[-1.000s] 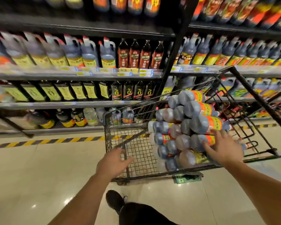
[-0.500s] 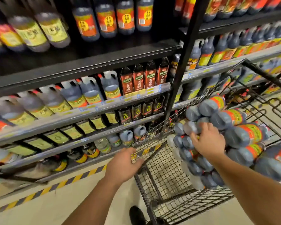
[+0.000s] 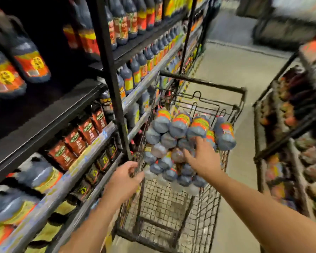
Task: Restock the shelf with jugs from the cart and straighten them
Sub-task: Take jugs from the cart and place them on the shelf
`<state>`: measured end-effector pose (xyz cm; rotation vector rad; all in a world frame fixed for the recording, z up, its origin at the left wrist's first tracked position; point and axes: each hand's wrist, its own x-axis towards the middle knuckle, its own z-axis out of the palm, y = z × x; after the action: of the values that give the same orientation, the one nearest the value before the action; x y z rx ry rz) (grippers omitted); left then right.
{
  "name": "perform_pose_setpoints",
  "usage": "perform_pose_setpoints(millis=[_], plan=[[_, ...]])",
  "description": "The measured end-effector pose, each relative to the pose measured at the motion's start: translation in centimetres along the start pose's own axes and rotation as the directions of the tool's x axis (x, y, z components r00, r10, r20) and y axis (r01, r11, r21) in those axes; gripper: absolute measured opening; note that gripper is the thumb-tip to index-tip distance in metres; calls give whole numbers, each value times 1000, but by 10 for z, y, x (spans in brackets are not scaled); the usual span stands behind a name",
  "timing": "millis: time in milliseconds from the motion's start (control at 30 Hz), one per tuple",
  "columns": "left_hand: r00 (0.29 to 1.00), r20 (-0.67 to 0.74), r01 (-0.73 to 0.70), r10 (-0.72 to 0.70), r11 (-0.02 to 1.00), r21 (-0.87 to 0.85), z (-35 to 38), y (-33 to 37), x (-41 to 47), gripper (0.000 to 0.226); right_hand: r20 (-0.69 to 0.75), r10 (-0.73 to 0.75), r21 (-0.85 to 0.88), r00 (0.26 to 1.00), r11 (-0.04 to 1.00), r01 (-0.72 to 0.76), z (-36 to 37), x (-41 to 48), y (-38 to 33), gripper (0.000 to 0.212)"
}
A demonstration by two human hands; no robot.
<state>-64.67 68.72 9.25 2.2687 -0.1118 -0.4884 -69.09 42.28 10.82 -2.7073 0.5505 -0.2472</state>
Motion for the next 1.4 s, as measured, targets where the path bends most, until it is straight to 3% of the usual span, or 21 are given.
perform_pose_setpoints(millis=[200,333,433,600,767,967,1067,1233,1400], plan=[[978,132,-158,162,987,-35,-8,16,27,21,-97,257,144,961,959,-242,-31,-38,17,42],[945,224,-237,238,971,-32,-4,33,42,18,-216,373,148,902,926,-347,-45,-49,38,43],[935,260,-248,242,969,-12,1,45,57,36,-208,471,138,857,882,-451,-49,-42,58,54],[935,258,-283,244,951,125,10,64,93,36,-140,551,176,823,832,-527,-49,1,92,70],[955,238,-215,176,965,150,30,84,144,38,-66,595,218,801,792,-571,-37,74,134,63],[964,211,-205,162,958,201,59,105,206,42,65,637,103,768,761,-640,-14,146,179,58],[981,169,-135,98,966,222,69,113,240,54,181,637,128,749,740,-660,2,170,196,69],[993,117,-39,9,967,250,87,124,298,57,235,637,174,734,716,-677,25,194,213,89],[974,169,125,-154,978,167,107,124,349,72,306,652,245,694,651,-719,31,208,221,113]])
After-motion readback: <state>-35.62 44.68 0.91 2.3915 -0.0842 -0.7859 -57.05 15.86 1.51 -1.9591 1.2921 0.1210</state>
